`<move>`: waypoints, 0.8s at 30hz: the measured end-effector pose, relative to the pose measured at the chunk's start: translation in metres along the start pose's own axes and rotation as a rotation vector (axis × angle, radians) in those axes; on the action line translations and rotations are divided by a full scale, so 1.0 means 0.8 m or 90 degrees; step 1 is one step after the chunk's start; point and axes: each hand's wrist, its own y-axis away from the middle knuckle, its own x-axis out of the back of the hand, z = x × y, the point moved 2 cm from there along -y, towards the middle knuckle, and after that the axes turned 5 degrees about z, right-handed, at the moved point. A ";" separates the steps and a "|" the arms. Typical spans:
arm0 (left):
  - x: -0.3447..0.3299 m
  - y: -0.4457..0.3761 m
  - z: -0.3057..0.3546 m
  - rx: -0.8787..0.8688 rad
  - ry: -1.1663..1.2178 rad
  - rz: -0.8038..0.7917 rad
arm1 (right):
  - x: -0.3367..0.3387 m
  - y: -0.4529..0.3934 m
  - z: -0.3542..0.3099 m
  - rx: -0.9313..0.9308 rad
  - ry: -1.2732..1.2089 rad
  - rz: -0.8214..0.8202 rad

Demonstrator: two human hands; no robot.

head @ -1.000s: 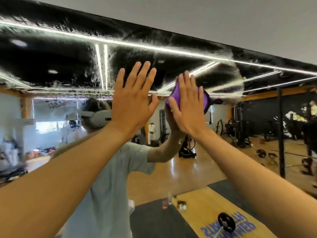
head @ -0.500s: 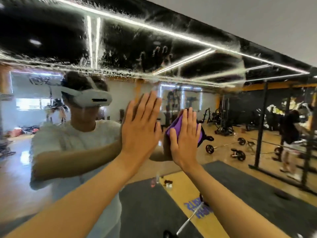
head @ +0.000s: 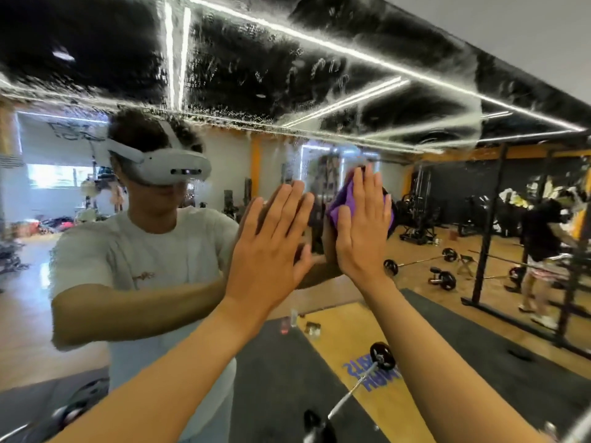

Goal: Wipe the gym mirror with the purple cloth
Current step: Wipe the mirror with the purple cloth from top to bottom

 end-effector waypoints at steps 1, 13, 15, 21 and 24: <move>0.000 0.000 0.000 0.002 -0.001 0.004 | 0.002 0.008 0.013 -0.031 0.007 0.004; 0.004 0.005 0.032 0.068 0.025 -0.003 | 0.023 -0.007 0.075 -0.036 0.022 -0.015; -0.001 -0.001 0.063 0.070 0.020 -0.008 | 0.026 -0.016 0.087 -0.012 0.037 -0.012; -0.033 -0.075 0.162 0.038 0.035 -0.003 | 0.039 -0.047 0.141 0.069 0.050 -0.008; -0.049 -0.102 0.183 0.052 0.022 0.000 | 0.047 -0.067 0.178 0.081 0.054 -0.003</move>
